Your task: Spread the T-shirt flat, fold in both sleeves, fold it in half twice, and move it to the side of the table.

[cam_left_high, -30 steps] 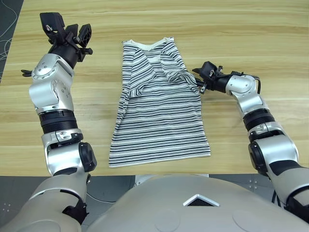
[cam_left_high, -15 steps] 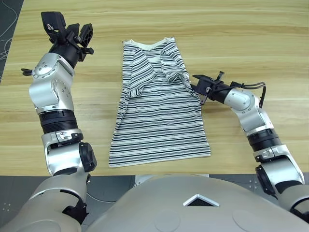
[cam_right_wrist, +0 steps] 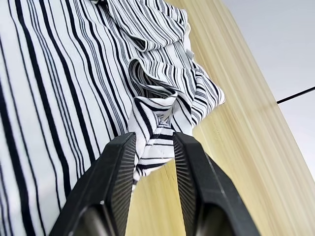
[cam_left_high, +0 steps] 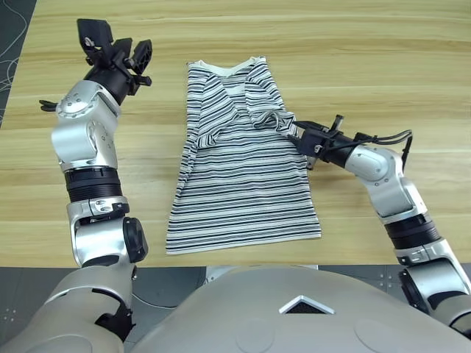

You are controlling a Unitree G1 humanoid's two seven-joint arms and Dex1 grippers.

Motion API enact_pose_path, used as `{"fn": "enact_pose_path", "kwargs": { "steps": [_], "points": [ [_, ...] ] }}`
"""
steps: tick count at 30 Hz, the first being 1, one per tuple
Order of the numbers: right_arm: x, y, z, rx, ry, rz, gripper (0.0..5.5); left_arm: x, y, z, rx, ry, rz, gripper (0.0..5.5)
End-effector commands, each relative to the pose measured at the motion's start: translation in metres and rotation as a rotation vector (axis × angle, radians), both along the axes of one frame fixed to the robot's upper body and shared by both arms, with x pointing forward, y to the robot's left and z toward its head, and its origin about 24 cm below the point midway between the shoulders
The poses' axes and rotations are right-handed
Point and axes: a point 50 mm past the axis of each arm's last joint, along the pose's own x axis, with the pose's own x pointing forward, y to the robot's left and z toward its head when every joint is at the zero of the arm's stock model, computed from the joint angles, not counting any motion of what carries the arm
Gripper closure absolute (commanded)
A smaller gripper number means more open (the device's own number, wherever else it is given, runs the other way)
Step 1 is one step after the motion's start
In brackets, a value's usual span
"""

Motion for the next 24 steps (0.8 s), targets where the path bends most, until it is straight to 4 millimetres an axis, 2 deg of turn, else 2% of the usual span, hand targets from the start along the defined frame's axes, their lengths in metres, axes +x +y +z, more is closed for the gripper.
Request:
{"fn": "enact_pose_path", "kwargs": {
  "steps": [1,3,5,7,9,11,15,18,20,24],
  "points": [
    [0.004,-0.039,0.024,0.008,0.049,0.019,4.12,-0.014,-0.018,-0.006,0.18,-0.042,-0.242,3.39],
    [0.001,-0.064,0.028,-0.056,0.083,0.106,4.12,-0.028,-0.023,-0.006,0.439,-0.131,-0.439,3.39],
    [-0.009,-0.088,0.022,-0.159,0.147,0.164,4.12,-0.047,-0.022,-0.005,0.811,-0.238,-0.709,3.39],
    [-0.021,-0.106,0.013,-0.265,0.203,0.221,4.12,-0.071,-0.008,-0.012,1.153,-0.228,-0.983,3.39],
    [-0.034,-0.115,0.007,-0.376,0.189,0.325,4.12,-0.09,0.006,-0.01,1.332,-0.214,-1.2,3.39],
    [-0.041,-0.115,0.005,-0.423,0.143,0.417,4.12,-0.1,0.012,-0.001,1.465,-0.226,-1.365,3.39],
    [-0.045,-0.11,0.005,-0.405,0.056,0.52,4.12,-0.107,0.014,0.021,1.525,-0.29,-1.484,3.39],
    [-0.049,-0.106,0.0,-0.424,0.024,0.604,4.12,-0.123,0.011,0.023,1.546,-0.325,-1.621,3.39],
    [-0.05,-0.102,-0.003,-0.419,0.02,0.643,4.12,-0.133,0.013,0.019,1.551,-0.331,-1.706,3.39],
    [-0.062,-0.087,-0.014,-0.424,0.01,0.758,4.12,-0.159,0.022,-0.008,1.423,-0.285,-1.804,3.39]
  ]
}}
